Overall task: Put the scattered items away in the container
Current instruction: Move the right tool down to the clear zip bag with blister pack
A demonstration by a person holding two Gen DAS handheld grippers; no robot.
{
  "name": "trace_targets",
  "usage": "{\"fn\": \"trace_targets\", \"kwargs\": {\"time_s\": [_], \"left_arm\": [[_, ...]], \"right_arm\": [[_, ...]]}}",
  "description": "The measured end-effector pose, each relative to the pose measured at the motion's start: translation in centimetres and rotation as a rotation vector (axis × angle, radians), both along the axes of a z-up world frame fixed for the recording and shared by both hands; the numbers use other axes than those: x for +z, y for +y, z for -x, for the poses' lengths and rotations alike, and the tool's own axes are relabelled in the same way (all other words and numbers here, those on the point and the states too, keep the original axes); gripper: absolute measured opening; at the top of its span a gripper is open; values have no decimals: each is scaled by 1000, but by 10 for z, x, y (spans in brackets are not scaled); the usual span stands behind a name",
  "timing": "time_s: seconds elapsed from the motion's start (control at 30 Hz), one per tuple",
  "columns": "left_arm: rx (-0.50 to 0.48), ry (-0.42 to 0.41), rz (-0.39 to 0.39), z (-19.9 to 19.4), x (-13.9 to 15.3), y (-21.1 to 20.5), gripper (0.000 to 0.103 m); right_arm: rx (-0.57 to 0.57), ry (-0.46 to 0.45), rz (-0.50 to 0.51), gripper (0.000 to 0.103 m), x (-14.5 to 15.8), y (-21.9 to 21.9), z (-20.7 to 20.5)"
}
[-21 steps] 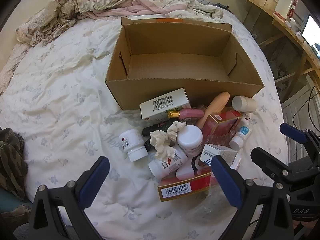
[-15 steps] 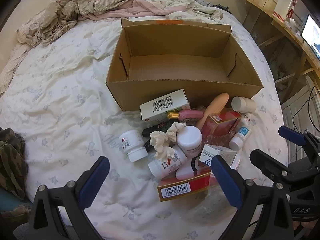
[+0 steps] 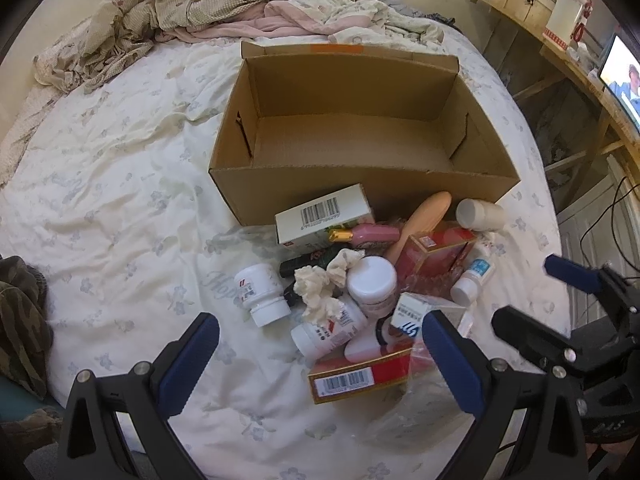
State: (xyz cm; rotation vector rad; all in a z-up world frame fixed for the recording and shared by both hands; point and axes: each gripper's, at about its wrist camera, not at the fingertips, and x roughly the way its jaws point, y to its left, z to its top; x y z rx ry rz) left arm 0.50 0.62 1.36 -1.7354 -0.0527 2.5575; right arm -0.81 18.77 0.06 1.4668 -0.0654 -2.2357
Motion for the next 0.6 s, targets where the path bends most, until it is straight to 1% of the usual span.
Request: {"fn": "trace_targets", "kwargs": {"time_s": [0.07, 0.17, 0.23, 0.27, 0.3, 0.33, 0.4, 0.43, 0.5, 0.53, 0.57, 0.6], "left_arm": [[-2, 14, 5, -1, 4, 1, 101], [-8, 37, -32, -6, 9, -2, 101], [6, 65, -18, -11, 13, -6, 101], [16, 76, -10, -13, 15, -8, 101], [28, 84, -11, -14, 16, -11, 101], [34, 89, -24, -15, 17, -14, 101], [45, 93, -91, -16, 17, -23, 101], [61, 90, -138, -16, 18, -30, 101], [91, 105, -233, -18, 19, -42, 101], [110, 110, -262, -19, 20, -47, 101], [127, 110, -278, -19, 21, -51, 101], [138, 104, -283, -19, 21, -54, 101]], "right_arm": [[10, -4, 27, 103, 0, 1, 0], [24, -5, 52, 102, 0, 2, -5], [30, -3, 53, 101, 1, 3, -10], [31, -5, 43, 99, 2, 5, -12], [29, -7, 37, 95, 3, 7, -14], [24, -2, 50, 92, 5, 10, -16], [-5, -24, 82, 86, 5, 18, -19], [-22, -43, 103, 86, 4, 23, -21], [-60, -65, 107, 86, 3, 31, -24], [-76, -74, 108, 86, 2, 34, -25], [-83, -82, 117, 86, 0, 33, -25], [-84, -113, 128, 86, -2, 31, -27]]}}
